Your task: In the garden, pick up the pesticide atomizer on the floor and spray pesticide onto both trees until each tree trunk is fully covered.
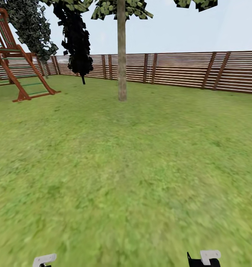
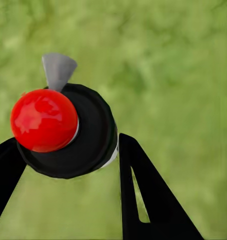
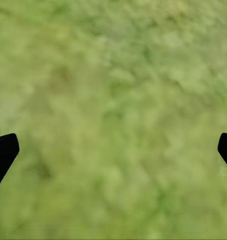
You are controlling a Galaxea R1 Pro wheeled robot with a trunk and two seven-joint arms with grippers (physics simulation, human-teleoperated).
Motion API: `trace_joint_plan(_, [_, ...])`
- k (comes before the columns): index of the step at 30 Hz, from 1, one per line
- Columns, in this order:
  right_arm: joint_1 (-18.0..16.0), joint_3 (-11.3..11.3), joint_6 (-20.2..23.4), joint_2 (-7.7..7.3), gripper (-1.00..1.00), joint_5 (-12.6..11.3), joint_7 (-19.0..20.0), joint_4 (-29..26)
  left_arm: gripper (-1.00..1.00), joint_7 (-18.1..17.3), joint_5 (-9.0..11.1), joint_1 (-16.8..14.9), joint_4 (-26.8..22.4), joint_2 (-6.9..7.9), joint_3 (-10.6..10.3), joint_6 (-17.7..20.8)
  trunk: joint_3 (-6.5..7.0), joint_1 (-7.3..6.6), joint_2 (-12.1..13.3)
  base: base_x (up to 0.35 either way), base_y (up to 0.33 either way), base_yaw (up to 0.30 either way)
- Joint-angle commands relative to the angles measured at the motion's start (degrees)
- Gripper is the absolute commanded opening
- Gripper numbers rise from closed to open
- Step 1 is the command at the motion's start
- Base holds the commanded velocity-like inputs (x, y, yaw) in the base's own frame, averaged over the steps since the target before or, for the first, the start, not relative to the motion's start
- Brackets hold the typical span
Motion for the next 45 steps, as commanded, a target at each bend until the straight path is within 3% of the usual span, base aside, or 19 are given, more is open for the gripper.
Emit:
trace_joint_plan(1, [-0.1,-0.5,-0.3,0.03,1.0,0.5,0.1,0.0,-1.0,0.8,0.2,0.0,0.0,0.03,-0.6,-0.1,-0.05,0.03,0.0,0.335,0.0,0.0])
trace_joint_plan(45, [-0.1,-0.5,-0.3,0.11,1.0,0.5,0.1,0.0,-1.0,0.8,0.2,0.0,0.0,0.03,-0.6,-0.1,-0.05,0.03,0.0,0.335,0.0,0.0])
